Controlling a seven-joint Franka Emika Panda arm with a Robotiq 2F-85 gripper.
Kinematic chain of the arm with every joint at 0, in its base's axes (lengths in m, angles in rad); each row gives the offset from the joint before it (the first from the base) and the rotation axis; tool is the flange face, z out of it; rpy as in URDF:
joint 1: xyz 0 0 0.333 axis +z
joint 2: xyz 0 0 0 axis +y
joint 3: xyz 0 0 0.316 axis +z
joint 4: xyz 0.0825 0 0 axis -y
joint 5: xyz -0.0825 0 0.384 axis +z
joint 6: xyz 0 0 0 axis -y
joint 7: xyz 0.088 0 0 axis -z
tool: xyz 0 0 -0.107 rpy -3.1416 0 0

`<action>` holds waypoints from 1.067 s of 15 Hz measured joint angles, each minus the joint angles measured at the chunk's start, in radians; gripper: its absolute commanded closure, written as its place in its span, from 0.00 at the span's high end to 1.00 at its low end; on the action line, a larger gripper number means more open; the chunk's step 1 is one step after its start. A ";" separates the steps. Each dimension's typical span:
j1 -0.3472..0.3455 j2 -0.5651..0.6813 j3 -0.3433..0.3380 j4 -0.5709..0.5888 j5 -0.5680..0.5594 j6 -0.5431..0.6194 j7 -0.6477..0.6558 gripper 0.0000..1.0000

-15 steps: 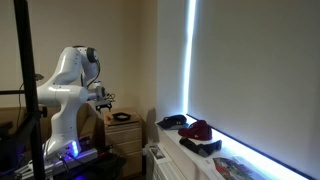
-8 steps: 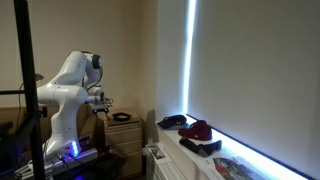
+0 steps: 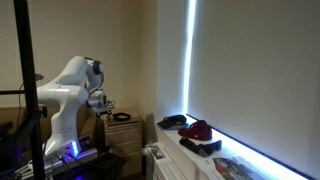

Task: Pick up the orange screwdriver and put it in the black tray

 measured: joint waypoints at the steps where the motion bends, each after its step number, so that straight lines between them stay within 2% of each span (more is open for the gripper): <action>1: 0.010 0.015 -0.009 0.020 -0.003 -0.003 0.000 1.00; 6: 0.012 0.062 -0.016 0.105 -0.003 -0.015 0.000 1.00; 11: 0.002 0.093 -0.026 0.164 -0.002 -0.077 0.000 1.00; 16: -0.044 0.113 0.024 0.191 0.008 -0.133 0.000 1.00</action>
